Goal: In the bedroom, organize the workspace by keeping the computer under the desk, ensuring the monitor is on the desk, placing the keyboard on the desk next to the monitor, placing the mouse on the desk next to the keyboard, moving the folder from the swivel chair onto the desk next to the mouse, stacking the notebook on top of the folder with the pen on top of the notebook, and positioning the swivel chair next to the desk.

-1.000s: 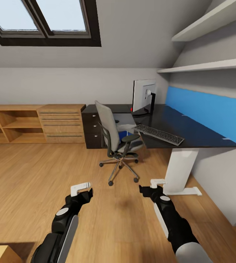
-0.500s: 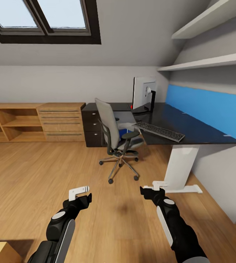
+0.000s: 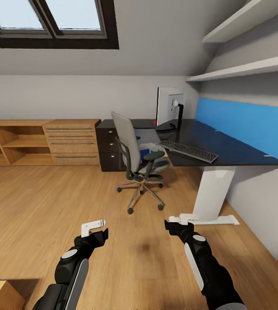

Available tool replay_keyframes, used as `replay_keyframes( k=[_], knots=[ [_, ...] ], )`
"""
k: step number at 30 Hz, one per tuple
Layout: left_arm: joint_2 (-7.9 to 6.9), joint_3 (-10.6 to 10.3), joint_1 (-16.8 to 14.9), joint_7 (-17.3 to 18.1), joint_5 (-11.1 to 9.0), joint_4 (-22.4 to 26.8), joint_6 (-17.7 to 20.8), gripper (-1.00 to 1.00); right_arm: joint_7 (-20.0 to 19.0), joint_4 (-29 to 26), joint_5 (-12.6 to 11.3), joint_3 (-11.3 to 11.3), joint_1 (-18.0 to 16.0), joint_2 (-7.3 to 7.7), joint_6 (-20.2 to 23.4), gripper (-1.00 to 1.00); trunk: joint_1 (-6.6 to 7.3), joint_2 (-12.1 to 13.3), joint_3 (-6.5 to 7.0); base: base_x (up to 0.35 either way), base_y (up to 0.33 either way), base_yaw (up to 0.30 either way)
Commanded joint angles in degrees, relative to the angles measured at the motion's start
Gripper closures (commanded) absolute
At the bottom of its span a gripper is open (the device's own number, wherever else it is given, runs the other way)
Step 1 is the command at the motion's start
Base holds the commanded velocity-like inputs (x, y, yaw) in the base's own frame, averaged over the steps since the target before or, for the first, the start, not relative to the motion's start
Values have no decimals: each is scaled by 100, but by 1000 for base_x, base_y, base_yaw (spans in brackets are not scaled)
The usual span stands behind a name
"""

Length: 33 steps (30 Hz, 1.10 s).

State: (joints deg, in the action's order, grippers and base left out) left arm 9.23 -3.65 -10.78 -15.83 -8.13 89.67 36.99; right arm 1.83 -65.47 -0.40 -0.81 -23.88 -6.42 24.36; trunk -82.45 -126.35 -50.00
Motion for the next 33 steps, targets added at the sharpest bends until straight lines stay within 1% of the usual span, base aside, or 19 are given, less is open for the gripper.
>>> replay_keyframes(
  k=[1, 33],
  knots=[
    [-1, -5, -4, -52, -60, 6, 19, -100, 19, -7, -4, -6, -3, 0, 28, -100, -22, -44, -24, 0, 0, 0],
    [-1, -4, -4, -52, -66, 6, 22, -100, 30, 7, -1, -8, -2, 0, 5, -100, -724, -1328, -599, 0, 0, 0]
  ],
)
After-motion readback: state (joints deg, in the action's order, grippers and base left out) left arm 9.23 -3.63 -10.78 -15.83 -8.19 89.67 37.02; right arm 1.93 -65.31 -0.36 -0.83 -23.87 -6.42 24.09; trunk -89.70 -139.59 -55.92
